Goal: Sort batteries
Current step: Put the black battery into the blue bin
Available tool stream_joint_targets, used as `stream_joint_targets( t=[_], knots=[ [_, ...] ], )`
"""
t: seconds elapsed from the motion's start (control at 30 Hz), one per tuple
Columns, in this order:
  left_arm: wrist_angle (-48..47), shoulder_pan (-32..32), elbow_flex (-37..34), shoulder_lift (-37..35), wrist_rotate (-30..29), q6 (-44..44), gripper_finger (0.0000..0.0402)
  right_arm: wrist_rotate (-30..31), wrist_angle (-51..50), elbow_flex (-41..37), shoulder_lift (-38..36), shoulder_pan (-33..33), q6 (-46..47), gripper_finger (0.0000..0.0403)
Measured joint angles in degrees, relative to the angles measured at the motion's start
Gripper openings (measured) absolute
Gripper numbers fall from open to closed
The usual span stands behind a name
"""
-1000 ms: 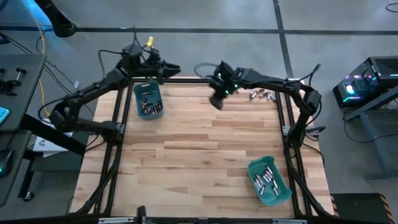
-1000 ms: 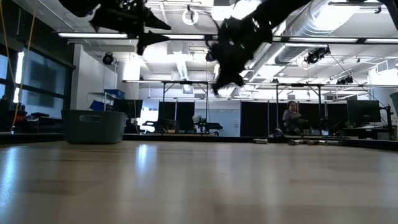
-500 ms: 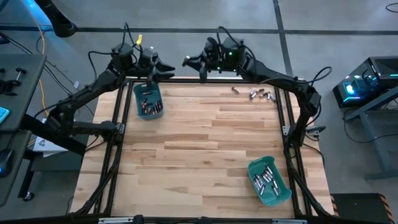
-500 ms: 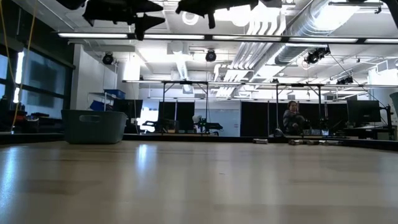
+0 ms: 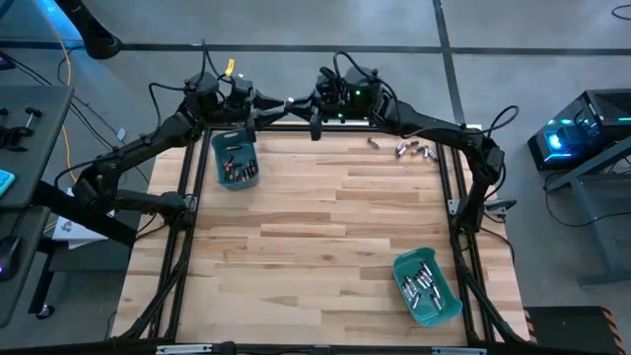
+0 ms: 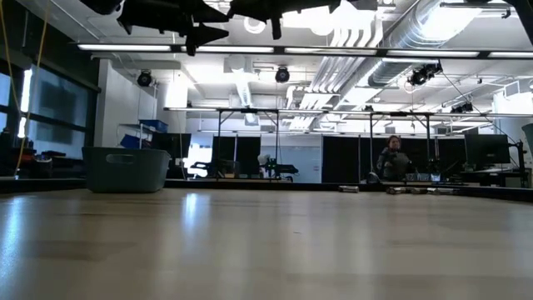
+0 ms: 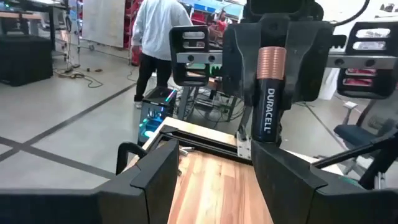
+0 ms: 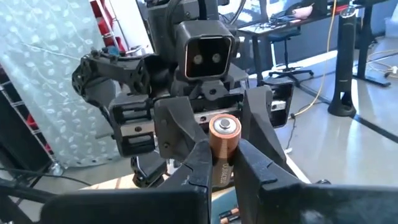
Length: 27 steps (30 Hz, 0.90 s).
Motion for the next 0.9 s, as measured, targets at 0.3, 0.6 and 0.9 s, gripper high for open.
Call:
stream_joint_targets(
  t=[0.3,0.6,0.9],
  knots=[
    [0.8,-3.1,0.0,0.7,0.6,-0.5,0.0176,0.6,-1.6,0.0,0.4,0.0,0.1,0.002],
    [0.7,-5.0,0.0,0.9,-0.7,-0.5,0.0134,0.4,-3.3,0.0,0.3,0.1,0.3,0.0021],
    [1.8,-5.1,0.0,0.9,-0.9,-2.4,0.0039,0.2,-3.7,0.0,0.2,0.2,0.6,0.0022]
  ],
)
